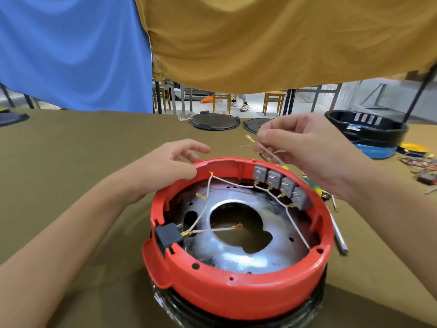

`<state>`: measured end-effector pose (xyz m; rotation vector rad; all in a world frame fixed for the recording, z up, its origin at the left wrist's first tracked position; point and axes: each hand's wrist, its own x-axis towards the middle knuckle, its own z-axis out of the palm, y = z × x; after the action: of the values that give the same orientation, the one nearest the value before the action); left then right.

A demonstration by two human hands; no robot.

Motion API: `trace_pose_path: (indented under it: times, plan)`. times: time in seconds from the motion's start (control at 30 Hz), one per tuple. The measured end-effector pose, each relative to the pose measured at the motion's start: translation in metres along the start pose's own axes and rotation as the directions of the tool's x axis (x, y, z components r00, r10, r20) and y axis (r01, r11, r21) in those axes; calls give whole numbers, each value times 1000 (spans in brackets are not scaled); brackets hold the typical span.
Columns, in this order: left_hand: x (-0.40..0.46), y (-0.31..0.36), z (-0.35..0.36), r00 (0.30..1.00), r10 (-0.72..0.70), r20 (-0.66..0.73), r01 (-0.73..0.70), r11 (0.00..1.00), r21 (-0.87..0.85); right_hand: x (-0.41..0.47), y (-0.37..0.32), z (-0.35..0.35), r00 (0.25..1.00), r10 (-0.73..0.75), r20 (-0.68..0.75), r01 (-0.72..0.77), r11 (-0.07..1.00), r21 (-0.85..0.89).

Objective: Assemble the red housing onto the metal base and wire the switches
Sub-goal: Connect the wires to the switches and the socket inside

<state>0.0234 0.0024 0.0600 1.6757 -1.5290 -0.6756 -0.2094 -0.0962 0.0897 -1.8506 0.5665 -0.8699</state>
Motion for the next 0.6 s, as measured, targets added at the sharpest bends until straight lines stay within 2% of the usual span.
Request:
trace_pose_path:
  times: [0.07, 0.13, 0.2, 0.27, 0.37, 0.43, 0.5, 0.6]
  plan:
    - [-1, 1, 2, 1000, -2, 15, 2, 1000, -2, 1, 2, 4, 999, 37, -32, -33, 992, 121]
    - [-2, 2, 4, 999, -1, 39, 2, 1000, -15, 1, 5, 8, 997, 66, -29, -62, 992, 113]
    - [-1, 0, 6, 998, -10, 64, 13, 999, -48, -1, 7, 11, 993, 108, 39, -108, 994, 1]
    - [0, -2, 6, 997, -13, 76, 18, 998, -66, -4, 7, 13, 982, 133, 133, -108, 977, -182]
    - [0, -2, 7, 998, -1, 66, 5, 999, -54, -6, -2, 7, 965, 88, 247, 39, 883, -468]
    - [1, -1, 7, 998, 3, 59, -1, 999, -38, -10, -13, 2, 921, 145, 361, 100, 808, -581]
    - [0, -1, 7, 999, 5, 46, -4, 1000, -24, -16, -23, -1, 839, 270, 472, 131, 742, -658]
    - [0, 0, 8, 999, 10, 40, -10, 1000, -6, -24, -27, 2, 733, 459, 503, 151, 610, -778]
